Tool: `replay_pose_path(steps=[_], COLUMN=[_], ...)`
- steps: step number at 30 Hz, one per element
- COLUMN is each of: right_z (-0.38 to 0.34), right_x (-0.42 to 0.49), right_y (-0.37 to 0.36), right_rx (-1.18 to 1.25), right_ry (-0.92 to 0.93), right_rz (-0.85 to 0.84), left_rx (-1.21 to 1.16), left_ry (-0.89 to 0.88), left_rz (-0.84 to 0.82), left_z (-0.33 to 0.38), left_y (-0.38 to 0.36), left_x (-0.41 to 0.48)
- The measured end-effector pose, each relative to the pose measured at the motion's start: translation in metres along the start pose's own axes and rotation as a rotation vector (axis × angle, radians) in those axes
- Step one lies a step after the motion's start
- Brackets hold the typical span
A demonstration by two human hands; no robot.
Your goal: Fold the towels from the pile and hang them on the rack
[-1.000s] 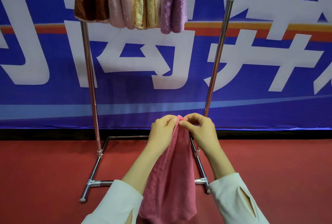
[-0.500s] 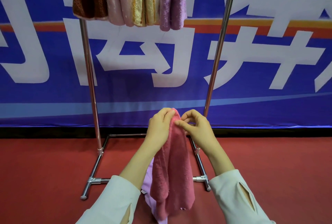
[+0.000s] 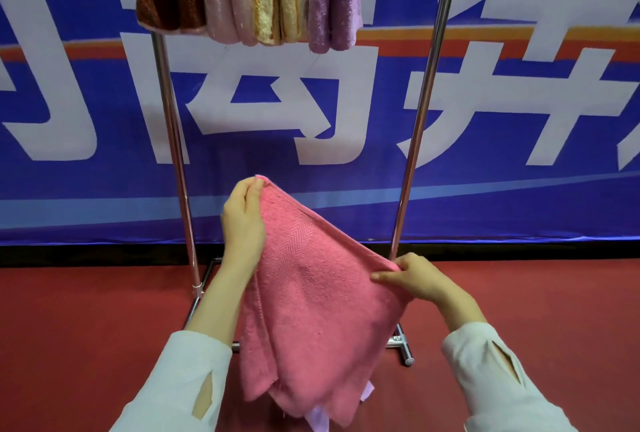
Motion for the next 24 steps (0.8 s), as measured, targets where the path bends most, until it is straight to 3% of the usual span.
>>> replay_pose_path(steps=[3, 6, 11, 17, 24], right_z=[0.021, 0.037, 0.045, 0.047, 0.046], right_x=[0.003, 0.003, -0.004, -0.017, -0.027], right_y=[-0.002, -0.002, 0.025, 0.049, 0.057], right_rx=[-0.220, -0.200, -0.167, 0.038, 0.013], right_ry=[-0.160, -0.233, -0.258, -0.232, -0.247], right_rz=[-0.043, -0.056, 0.174, 0.472, 0.549], left_rx=[0.007, 0.059, 0.144, 0.086, 0.153], left_ry=[-0.001, 0.006, 0.037, 0.111, 0.090], left_rz=[0.031, 0.020, 0.037, 0.062, 0.063], left_z=[-0.002, -0.010, -0.029, -0.053, -0.050], left_y=[0.007, 0.006, 0.011, 0.017, 0.017], left_x=[0.002, 0.003, 0.001, 0.000, -0.001])
Point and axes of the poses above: each hand's wrist, its own x-axis towards the middle knuckle, its own y-axis out of the back of the hand, z = x × y, the point moved 9 cm from there along x, towards the middle knuckle, and after that the axes turned 13 degrees about -z, right-handed, at the moved point
